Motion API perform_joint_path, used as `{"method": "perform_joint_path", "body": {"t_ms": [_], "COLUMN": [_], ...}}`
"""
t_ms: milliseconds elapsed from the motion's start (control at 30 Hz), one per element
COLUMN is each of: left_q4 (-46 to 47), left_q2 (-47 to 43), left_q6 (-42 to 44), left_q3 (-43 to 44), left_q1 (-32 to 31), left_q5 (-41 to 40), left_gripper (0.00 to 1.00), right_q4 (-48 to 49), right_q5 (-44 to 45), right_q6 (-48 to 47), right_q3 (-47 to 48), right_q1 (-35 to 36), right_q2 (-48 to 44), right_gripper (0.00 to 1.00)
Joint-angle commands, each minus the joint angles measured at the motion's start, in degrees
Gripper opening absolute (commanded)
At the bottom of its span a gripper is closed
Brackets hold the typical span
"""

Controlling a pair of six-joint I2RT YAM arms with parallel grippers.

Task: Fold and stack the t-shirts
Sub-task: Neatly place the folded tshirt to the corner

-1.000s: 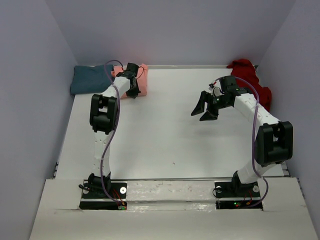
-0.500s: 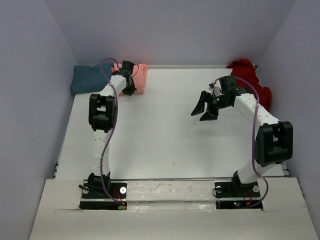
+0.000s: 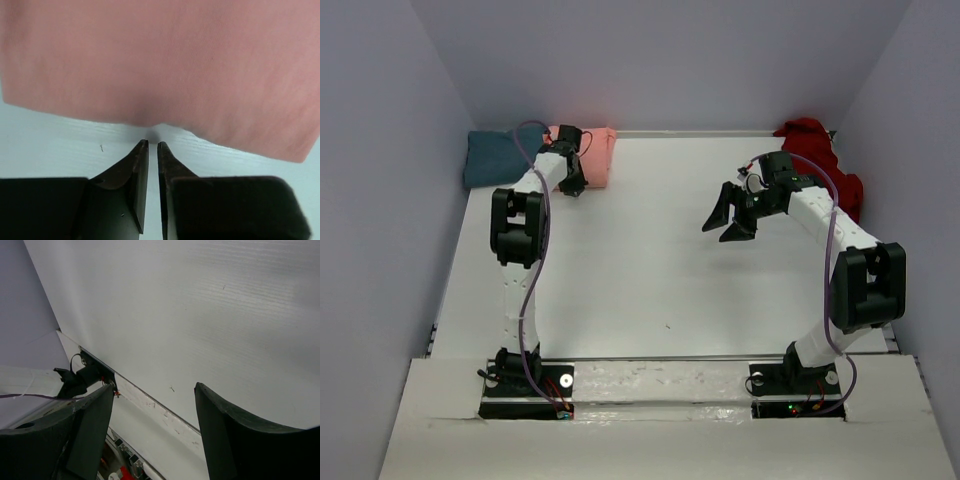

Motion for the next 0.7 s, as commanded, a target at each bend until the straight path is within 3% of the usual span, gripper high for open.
{"method": "perform_joint_path", "body": {"t_ms": [0,100,333,433,467,667], "left_q4": [-3.0,-5.7,-7.8,-8.5,-9.2,-8.6], "left_q2": [-8.5,-11.7,-21.6,-24.9,-25.6,-33.0], "left_q6": [-0.8,-1.6,-1.5,-2.2,-2.5,-3.5], "left_q3": [0.2,0.1,-7.3,-11.6,-12.6,-19.3], "left_q1": [-0.7,-1.1,-3.9,-4.1,-4.1,-4.2], "left_q5": [-0.7,0.4,-1.1,-1.3,-1.6,-3.1], "left_gripper": [0.23,0.25,0.53,0.78,0.92,0.99], "right_q4": [1.7,2.3,5.0,5.2,5.2,5.9], "right_q5": [-0.9,-1.1,-1.0,0.8,2.7,6.3], "right_q6": [-0.9,-0.8,-1.3,-2.8,-3.9,-6.4], "right_q3": [2.1,2.2,2.4,3.3,3.5,5.0], "right_q1": [-0.2,-0.2,-0.2,-0.2,-0.2,-0.2], "right_q2": [-0.1,0.1,0.4,0.6,0.6,-1.2], "right_gripper": [0.72,0.72,0.72,0.72,0.73,0.73]}}
